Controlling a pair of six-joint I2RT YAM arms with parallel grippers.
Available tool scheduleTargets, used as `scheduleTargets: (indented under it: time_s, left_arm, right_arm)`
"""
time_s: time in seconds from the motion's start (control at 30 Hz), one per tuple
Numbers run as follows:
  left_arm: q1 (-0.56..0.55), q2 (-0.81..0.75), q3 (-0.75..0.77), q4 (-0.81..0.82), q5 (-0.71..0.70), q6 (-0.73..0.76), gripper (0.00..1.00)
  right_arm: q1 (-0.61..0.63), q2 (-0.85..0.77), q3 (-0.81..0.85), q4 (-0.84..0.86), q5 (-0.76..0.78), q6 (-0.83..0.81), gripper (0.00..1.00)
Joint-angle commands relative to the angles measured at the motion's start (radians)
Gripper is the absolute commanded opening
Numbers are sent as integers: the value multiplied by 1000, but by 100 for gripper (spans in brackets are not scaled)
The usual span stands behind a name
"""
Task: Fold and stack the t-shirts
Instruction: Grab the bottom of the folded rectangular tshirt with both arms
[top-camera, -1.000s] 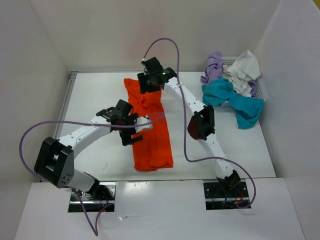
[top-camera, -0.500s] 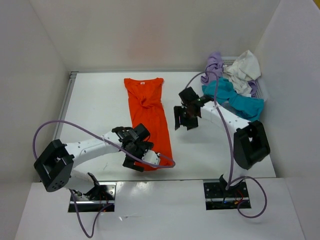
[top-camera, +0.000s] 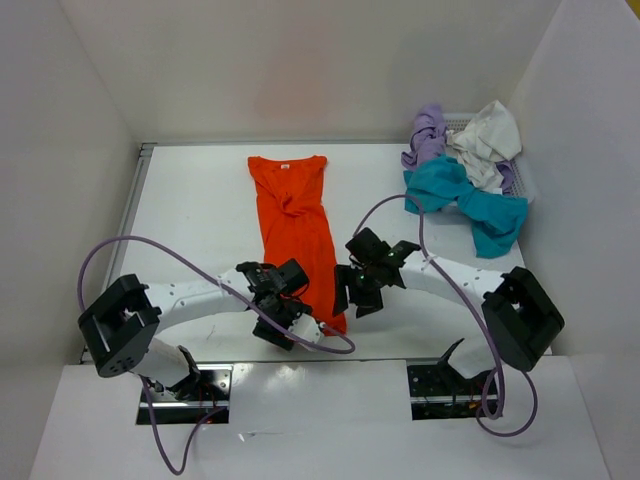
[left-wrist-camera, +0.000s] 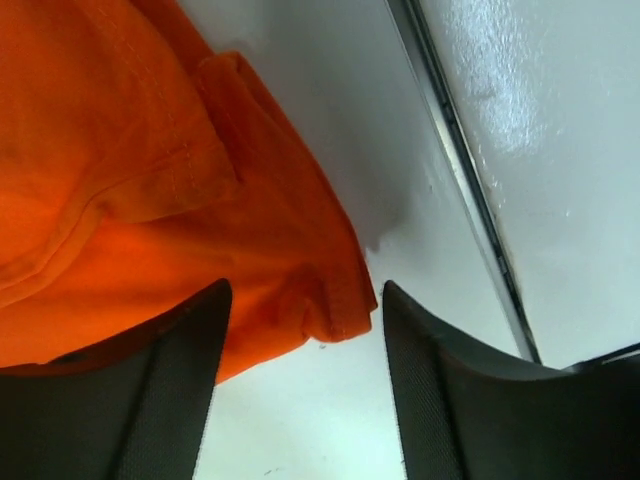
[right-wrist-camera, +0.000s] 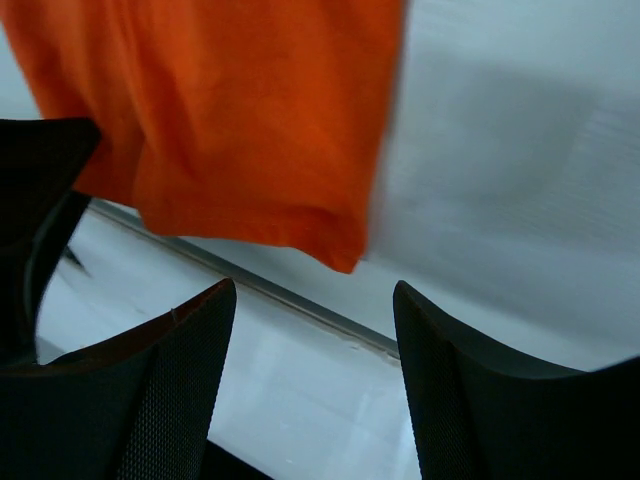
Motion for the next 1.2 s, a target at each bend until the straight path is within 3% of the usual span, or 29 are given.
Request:
scheduleTargets:
  time_s: [0.0, 0.1, 0.17, 0.33, 0.37, 0.47, 0.5, 0.53, 0.63, 0.7, 1.03, 1.07, 1.1, 1.13, 1.17]
  left_arm:
    - [-2, 17, -15, 23, 83, 3, 66]
    - [-2, 17, -24, 23, 94, -17, 47]
    - [-2, 17, -24, 23, 104, -17, 26]
    - [-2, -5, -47, 0, 104, -58, 20]
    - [-2, -6, -57, -9, 104, -58, 19]
    - [-2, -42, -79, -12, 68, -61, 13]
    - [-2, -42, -79, -12, 55, -61, 13]
    - [-2, -42, -79, -23, 55, -52, 12]
    - [-2, -53, -79, -35, 31, -52, 10]
    - [-2, -62, -58, -69, 22, -43, 8]
    - [-2, -93, -11, -126, 14, -52, 8]
    - [-2, -93, -2, -138, 23, -52, 8]
    - [-2, -93, -2, -138, 23, -61, 8]
    - [-2, -93, -2, -138, 23, -61, 8]
    - [-2, -93, -2, -138, 23, -61, 8]
  right_arm:
    - [26, -4, -25, 129, -66, 72, 70]
    - [52, 38, -25, 138, -66, 72, 68]
    - [66, 67, -16, 148, -77, 72, 68]
    - [119, 110, 3, 148, -77, 90, 58]
    - [135, 124, 3, 148, -77, 90, 53]
    - [171, 147, -6, 158, -95, 110, 26]
    - [184, 157, -6, 158, -95, 110, 26]
    - [193, 157, -6, 158, -95, 110, 17]
    - [240, 190, 13, 158, -95, 110, 3]
    - [250, 190, 24, 158, -95, 110, 0]
    - [276, 179, 33, 138, -104, 110, 0]
    - [276, 170, 33, 119, -104, 100, 3]
    - [276, 170, 33, 105, -104, 100, 14]
    - [276, 147, 33, 76, -91, 89, 33]
    - [276, 138, 33, 62, -77, 89, 38]
